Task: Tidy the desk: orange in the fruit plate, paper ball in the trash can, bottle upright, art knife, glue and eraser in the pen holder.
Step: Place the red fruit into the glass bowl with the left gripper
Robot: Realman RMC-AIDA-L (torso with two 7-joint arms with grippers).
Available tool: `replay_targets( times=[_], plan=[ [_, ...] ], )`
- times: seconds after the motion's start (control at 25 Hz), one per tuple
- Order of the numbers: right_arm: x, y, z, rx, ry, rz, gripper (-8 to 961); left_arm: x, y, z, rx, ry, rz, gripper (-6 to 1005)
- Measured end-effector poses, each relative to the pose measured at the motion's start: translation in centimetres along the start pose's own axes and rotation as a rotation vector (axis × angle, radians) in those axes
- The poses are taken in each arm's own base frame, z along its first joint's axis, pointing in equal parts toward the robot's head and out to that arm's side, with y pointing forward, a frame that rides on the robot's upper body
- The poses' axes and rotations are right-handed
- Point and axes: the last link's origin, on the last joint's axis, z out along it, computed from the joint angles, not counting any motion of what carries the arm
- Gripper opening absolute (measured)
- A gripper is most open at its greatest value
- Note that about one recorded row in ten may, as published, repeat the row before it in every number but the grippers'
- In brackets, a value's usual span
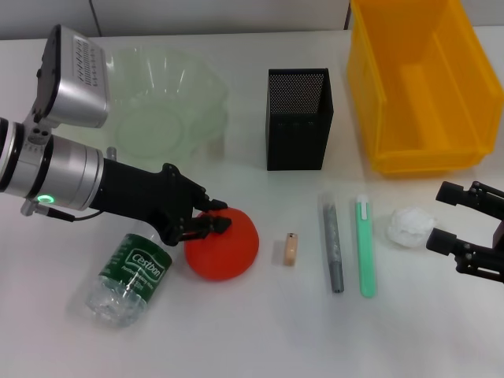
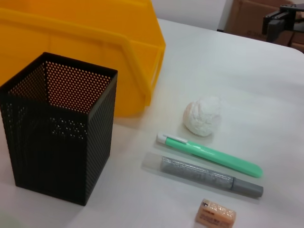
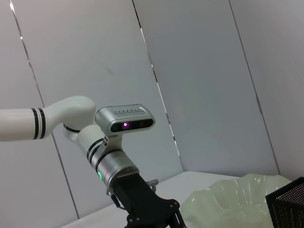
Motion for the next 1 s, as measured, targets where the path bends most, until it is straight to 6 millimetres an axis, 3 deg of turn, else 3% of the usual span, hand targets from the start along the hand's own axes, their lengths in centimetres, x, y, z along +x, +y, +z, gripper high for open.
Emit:
replay_targets(
  times=[0.36,0.6,0.64,0.84,1.0],
  plan=[
    [0.0,0.0,-0.1,0.004,-0.003,0.000,791,0.9,0.2,-1.2,-0.009,0.081,-0.005,180],
    [0.0,0.0,-0.1,0.006,-0.005,-0.001,792,2.9,-0.7,-5.3,0.076,0.310,-0.014,209],
    [0.0,0.0,0.0,0.006,-0.007,0.002,792,3.4,-1.4,-7.0,0.146,0.403,-0.022,214],
    [0.1,0.1,0.1,0.002,-0.014,0.009,791,3.3,-3.0,-9.8,0.314,0.555,-0.070,238],
    [0.0,0.1,0.5,-0.006,-0.019,0.008,791,2.3,-4.0,-10.9,0.425,0.590,-0.113,257]
  ],
)
